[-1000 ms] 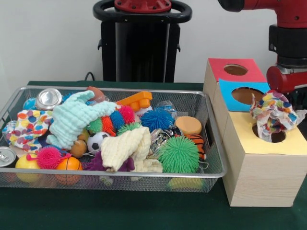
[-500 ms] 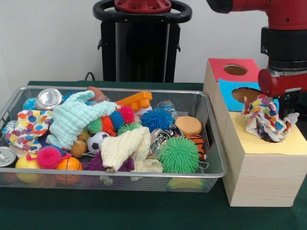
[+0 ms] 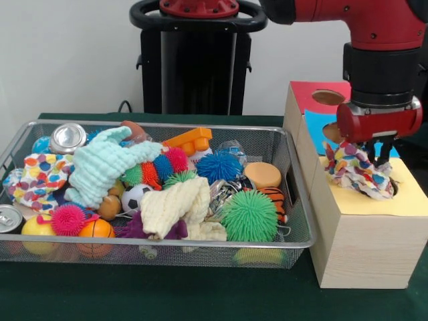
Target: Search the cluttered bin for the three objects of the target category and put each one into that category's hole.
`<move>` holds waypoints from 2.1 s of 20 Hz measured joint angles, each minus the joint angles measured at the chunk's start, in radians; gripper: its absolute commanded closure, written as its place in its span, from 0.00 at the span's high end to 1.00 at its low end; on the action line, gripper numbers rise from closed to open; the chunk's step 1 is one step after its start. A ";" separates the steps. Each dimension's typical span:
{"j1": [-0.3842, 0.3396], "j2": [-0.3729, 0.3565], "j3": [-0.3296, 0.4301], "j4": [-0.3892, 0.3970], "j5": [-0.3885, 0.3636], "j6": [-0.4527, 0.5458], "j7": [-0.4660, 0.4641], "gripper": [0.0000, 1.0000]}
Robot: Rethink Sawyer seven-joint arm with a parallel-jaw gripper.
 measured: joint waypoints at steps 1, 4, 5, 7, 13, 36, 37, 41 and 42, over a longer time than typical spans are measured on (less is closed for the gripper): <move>-0.005 0.005 0.000 -0.001 0.000 0.000 0.000 0.00; -0.010 0.014 0.000 -0.002 0.000 0.000 0.000 0.00; -0.013 0.020 0.000 -0.004 -0.001 0.000 0.000 0.00; -0.013 0.027 0.000 -0.007 -0.008 0.000 0.000 0.00; -0.011 0.031 0.000 -0.013 -0.026 0.000 0.000 0.00; -0.005 -0.006 -0.001 -0.010 -0.028 0.017 0.000 1.00; -0.005 -0.010 -0.001 -0.010 -0.028 0.024 0.000 1.00; -0.005 -0.044 -0.001 -0.010 -0.029 0.104 0.000 1.00; -0.005 -0.049 -0.001 -0.010 -0.029 0.116 0.000 1.00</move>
